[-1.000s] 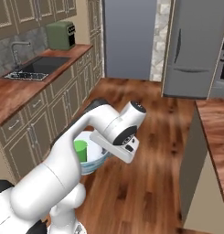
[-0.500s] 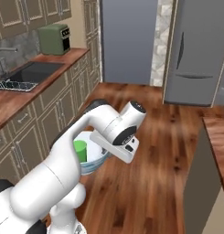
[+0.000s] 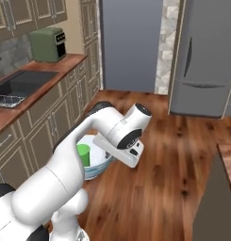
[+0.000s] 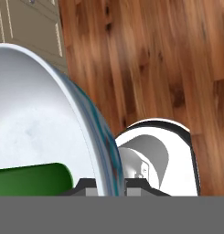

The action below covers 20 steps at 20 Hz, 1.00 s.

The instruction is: Place the cup inside the bowl on the dining table and move the bowl to any counter.

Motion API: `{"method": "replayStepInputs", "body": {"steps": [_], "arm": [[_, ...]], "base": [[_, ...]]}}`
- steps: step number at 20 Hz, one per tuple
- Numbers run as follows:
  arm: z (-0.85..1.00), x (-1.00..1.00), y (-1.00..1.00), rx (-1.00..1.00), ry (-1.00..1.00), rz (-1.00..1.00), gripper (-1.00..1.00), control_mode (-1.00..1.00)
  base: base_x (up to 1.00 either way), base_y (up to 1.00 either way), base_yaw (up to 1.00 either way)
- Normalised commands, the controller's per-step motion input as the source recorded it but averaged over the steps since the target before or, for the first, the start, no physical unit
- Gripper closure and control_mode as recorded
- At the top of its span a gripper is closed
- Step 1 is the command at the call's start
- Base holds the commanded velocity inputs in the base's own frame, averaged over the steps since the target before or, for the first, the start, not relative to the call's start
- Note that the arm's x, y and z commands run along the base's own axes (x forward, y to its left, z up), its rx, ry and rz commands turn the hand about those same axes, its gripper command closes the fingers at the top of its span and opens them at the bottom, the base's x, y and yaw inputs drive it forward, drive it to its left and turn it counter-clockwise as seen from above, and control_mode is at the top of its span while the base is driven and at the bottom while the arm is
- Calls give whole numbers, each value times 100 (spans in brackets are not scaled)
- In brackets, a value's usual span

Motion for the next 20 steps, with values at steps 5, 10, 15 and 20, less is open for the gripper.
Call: {"method": "replayStepInputs", "body": {"steps": [5,10,15,20], "arm": [[0,0,0,0,0,0,100,100],[0,0,0,0,0,0,100,100],[0,0,0,0,0,0,100,100],[0,0,0,0,0,0,100,100]], "base": [[61,28,6],[33,18,18],[12,15,25],[0,27,29]]}}
